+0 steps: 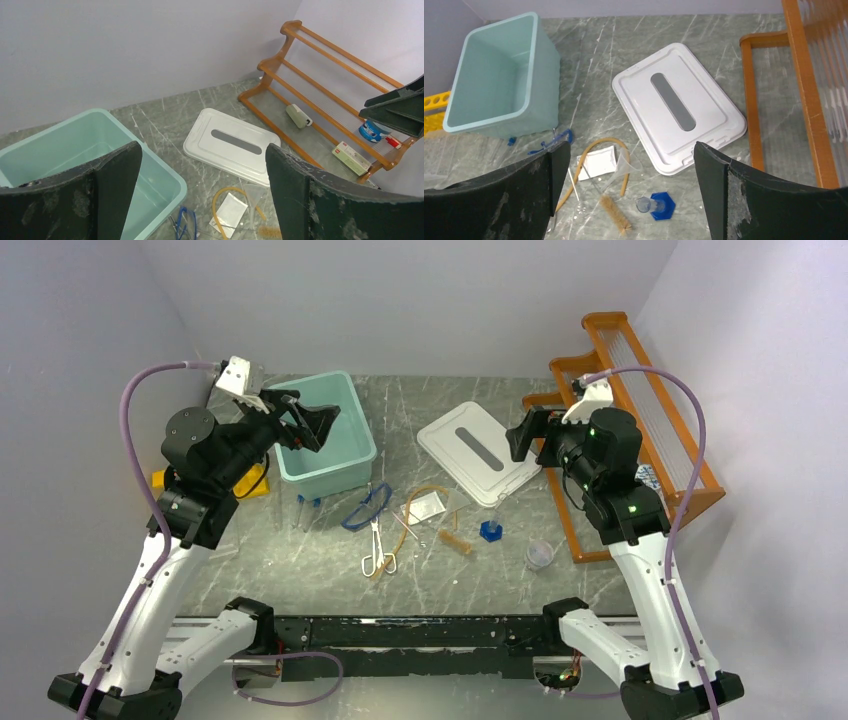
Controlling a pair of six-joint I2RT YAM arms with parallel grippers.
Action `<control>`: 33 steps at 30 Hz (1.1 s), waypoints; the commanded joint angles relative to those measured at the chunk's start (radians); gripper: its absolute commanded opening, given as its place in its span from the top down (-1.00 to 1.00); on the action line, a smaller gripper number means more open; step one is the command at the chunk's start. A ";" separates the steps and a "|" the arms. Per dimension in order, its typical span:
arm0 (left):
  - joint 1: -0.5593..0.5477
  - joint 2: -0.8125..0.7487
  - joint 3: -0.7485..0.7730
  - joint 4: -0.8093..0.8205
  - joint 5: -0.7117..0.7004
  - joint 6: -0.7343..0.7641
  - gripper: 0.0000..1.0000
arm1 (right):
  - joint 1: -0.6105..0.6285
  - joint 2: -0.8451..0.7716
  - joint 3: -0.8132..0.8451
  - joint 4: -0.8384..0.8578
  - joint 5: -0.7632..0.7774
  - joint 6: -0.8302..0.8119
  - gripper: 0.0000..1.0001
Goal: Organize the chemistry lab equipment
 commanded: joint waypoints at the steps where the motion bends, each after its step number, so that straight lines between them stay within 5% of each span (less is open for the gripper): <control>1: -0.007 -0.002 -0.005 0.051 0.037 -0.009 -0.94 | 0.011 -0.018 -0.008 0.002 -0.001 -0.012 -0.99; 14: -0.007 -0.005 -0.018 0.065 0.068 -0.008 -0.94 | 0.019 -0.047 -0.052 -0.003 -0.037 -0.023 -0.99; 19: -0.019 0.002 -0.041 0.121 0.267 0.027 -0.92 | 0.030 -0.021 -0.012 -0.151 -0.017 -0.027 -0.84; 28: -0.247 0.131 -0.007 0.090 0.289 0.130 -0.89 | 0.106 0.055 -0.034 -0.280 0.021 0.103 -0.69; 33: -0.320 0.205 -0.014 0.114 0.231 0.129 -0.88 | 0.243 0.085 -0.098 -0.320 0.227 0.207 -0.62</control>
